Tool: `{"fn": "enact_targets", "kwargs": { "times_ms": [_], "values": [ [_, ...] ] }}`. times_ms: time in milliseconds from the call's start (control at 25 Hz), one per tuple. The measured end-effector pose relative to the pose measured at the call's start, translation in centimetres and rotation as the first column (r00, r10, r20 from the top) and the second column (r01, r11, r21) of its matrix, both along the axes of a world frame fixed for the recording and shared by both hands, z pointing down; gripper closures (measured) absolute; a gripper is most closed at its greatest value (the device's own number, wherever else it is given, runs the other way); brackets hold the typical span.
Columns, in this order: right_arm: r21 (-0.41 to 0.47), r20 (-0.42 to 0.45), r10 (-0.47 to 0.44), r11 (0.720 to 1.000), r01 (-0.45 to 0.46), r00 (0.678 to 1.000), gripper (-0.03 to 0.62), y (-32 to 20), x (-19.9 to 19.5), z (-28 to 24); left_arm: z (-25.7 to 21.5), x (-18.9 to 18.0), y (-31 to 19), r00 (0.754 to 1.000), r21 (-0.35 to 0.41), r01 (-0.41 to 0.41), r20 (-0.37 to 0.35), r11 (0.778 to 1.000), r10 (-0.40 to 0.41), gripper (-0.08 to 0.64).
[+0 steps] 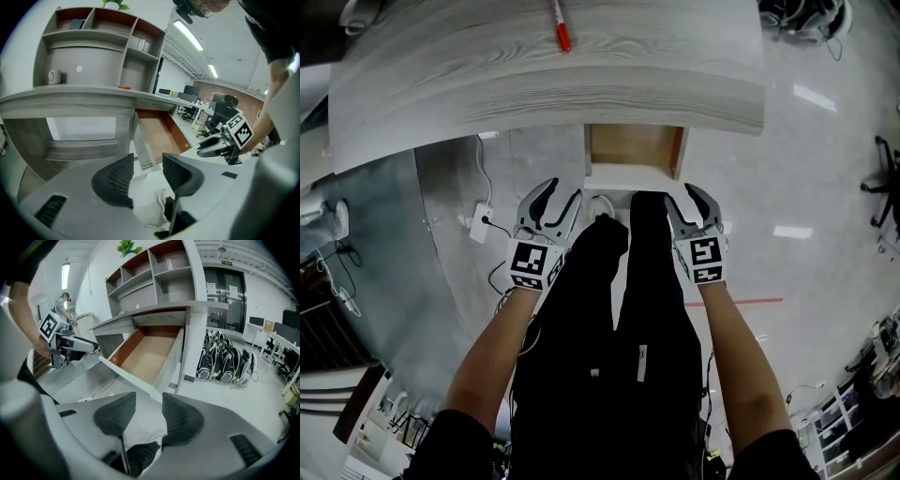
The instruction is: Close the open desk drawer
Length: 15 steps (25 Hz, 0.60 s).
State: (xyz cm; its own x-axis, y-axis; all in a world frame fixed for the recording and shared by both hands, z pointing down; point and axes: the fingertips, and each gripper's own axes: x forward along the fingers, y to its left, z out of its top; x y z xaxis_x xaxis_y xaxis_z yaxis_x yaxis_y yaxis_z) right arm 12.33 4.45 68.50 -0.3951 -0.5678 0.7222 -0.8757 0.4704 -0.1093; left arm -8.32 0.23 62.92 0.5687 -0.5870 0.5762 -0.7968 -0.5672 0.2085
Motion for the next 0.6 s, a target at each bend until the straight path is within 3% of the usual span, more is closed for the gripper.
{"fn": "enact_targets", "kwargs": {
  "times_ms": [160,320,600],
  "values": [
    [-0.035,-0.019,0.001,0.999,-0.002,1.0,0.419,-0.1,0.0,1.3,2.1,-0.2,-0.1,0.999,-0.052,0.028,0.02,0.998,-0.027,0.374],
    [-0.04,-0.003,0.02,0.999,-0.021,1.0,0.417,-0.2,0.1,1.9,3.5,-0.2,0.4,0.998,-0.107,0.068,-0.009,0.992,-0.069,0.374],
    [-0.05,-0.027,0.006,0.999,-0.008,1.0,0.417,-0.5,0.1,2.7,5.4,0.7,1.1,0.997,-0.081,-0.073,0.022,0.994,0.075,0.376]
  ]
}}
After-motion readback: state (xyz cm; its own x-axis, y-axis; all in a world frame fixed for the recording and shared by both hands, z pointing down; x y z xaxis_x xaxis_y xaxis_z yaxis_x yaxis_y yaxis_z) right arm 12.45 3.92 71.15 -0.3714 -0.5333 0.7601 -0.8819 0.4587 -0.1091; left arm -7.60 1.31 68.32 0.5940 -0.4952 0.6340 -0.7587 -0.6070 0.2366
